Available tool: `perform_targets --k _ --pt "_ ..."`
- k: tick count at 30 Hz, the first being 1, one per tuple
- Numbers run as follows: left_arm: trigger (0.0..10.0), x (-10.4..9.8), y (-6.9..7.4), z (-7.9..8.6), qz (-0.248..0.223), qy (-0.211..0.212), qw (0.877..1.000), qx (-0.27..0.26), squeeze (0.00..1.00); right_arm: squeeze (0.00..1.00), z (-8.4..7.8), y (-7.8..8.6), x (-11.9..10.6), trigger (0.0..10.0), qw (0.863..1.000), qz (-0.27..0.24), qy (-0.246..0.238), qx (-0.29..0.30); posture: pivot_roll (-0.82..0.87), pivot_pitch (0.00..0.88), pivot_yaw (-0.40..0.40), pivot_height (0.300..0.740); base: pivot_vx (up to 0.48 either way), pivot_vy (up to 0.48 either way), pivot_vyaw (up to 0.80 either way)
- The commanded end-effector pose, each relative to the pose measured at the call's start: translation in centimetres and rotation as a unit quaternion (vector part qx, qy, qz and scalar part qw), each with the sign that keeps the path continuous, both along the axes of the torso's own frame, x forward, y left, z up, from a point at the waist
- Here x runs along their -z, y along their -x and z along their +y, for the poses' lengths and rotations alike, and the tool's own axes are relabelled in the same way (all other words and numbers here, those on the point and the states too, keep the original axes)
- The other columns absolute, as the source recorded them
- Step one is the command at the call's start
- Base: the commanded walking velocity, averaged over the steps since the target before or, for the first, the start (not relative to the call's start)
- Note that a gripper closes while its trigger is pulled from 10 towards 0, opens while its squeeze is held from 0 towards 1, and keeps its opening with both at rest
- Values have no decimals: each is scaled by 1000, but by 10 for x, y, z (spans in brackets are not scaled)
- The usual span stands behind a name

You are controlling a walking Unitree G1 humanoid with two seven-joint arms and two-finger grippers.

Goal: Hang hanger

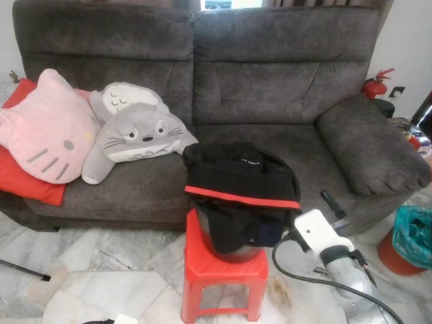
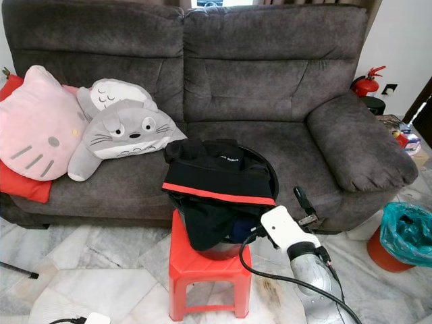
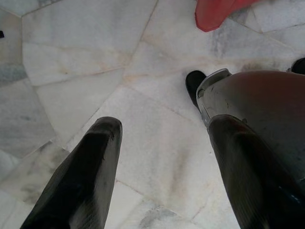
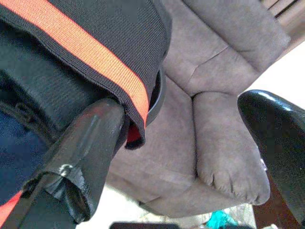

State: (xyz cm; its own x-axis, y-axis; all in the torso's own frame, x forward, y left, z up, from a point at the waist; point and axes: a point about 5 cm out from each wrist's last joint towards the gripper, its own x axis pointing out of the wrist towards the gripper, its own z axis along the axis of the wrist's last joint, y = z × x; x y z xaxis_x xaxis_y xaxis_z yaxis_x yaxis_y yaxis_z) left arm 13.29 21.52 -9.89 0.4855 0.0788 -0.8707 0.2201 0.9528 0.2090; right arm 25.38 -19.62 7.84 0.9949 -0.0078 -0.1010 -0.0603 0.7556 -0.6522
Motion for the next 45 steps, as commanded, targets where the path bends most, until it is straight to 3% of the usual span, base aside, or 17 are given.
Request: perform_targets --k 1,14,21,36,45 --pt "10000 0 0 0 2 -5 1000 7 0 0 -3 -3 -9 10000 1000 -25 2 2 -136 0 -17 740 0 0 0" --pt "10000 0 0 0 0 -5 1000 8 0 0 -3 -6 -21 10000 997 -79 2 6 -135 0 -18 740 0 0 0" --pt "10000 1 2 0 4 -5 1000 9 0 0 -8 -3 0 10000 999 -22 16 31 -135 0 -18 740 0 0 0" --pt "10000 1 5 1 6 -5 1000 8 0 0 -4 -7 9 10000 1000 15 8 15 -136 0 -18 740 0 0 0" --pt "10000 1 4 1 4 -6 1000 7 0 0 -5 -18 -9 10000 999 -39 10 12 -132 0 -20 740 0 0 0"
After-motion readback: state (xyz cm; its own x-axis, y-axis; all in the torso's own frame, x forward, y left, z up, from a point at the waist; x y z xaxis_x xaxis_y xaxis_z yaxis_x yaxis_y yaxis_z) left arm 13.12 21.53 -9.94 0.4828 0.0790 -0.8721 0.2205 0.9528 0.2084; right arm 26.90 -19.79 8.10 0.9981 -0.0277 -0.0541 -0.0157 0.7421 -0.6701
